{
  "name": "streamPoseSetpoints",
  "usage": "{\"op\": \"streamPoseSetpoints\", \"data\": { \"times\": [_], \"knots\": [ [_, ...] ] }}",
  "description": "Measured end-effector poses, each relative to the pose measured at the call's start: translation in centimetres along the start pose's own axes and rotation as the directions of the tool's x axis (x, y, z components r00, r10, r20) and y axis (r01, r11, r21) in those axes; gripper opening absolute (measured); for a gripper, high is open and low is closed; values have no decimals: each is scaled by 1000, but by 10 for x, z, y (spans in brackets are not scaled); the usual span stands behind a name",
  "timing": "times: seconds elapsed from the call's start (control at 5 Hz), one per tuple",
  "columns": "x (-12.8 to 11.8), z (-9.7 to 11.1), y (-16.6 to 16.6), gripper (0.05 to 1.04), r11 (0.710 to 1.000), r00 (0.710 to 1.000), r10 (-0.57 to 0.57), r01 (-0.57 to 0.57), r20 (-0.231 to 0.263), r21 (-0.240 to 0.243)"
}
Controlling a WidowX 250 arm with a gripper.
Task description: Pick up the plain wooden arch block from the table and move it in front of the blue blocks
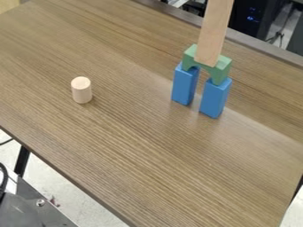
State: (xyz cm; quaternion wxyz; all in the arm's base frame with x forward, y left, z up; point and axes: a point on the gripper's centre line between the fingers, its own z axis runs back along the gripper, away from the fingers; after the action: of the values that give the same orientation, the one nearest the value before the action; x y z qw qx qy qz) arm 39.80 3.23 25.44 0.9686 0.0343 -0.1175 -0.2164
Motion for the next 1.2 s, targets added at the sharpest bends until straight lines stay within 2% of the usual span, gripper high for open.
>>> {"op": "streamPoseSetpoints", "data": {
  "times": [0.4, 0.6, 0.8, 1.0, 1.2],
  "knots": [
    [-17, 27, -67, 598, 988, 988, -155, 155, -25, 6],
    [-17, 15, -99, 598, 978, 974, -208, 210, -91, 16],
    [-17, 0, -134, 598, 972, 965, -229, 234, -131, 24],
    [-14, -19, -161, 598, 976, 962, -210, 216, -172, 19],
    [-13, -49, -179, 598, 981, 948, -189, 194, -255, -6]
  ]
}}
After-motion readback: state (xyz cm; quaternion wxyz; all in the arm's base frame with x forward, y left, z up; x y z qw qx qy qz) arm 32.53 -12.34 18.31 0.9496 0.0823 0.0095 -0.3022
